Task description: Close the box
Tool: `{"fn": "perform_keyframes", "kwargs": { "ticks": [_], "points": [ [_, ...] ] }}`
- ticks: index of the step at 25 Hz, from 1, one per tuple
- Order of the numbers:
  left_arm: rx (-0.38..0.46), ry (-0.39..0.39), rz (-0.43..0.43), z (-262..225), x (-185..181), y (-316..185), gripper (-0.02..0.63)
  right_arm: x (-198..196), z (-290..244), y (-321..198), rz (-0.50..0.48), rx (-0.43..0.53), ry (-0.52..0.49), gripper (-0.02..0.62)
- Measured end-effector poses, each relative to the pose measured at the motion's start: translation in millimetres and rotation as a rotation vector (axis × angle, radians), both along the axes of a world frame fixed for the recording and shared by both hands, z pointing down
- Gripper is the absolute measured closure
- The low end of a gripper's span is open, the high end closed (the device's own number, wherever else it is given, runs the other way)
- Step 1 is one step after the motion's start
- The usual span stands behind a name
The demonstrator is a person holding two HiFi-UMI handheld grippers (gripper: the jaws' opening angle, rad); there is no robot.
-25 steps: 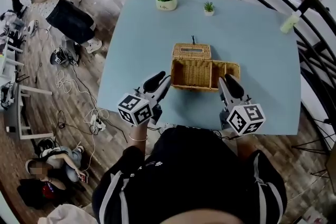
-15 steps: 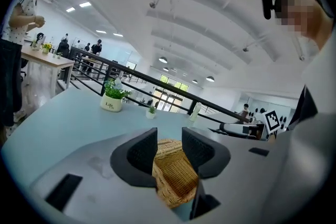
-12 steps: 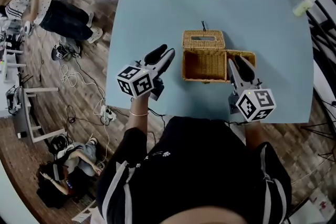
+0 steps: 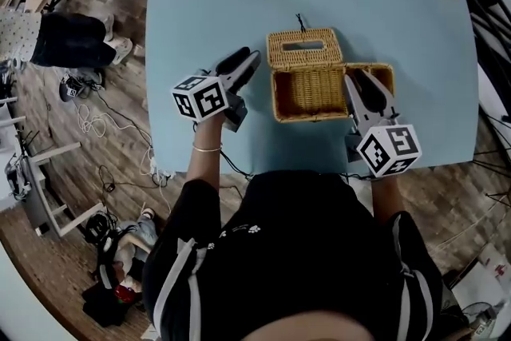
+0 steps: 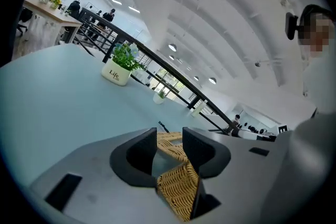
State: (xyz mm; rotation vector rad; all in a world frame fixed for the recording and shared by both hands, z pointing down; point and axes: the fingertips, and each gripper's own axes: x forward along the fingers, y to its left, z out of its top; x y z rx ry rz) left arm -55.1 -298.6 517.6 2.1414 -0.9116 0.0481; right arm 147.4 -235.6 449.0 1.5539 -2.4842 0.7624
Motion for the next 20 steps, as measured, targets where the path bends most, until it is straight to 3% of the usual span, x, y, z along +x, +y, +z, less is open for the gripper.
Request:
{"fn": "perform_keyframes", "kwargs": {
  "ticks": [8,20],
  "points": [
    [-0.127,0.099,0.039,42,19,-17,0.446,9,17,0,0.064,-0.045,0.011,0.488],
    [-0.262,0.272,0.053,58,42,-20,0.428,24,22,4,0.134,-0.069,0.003,0.494]
  ]
}}
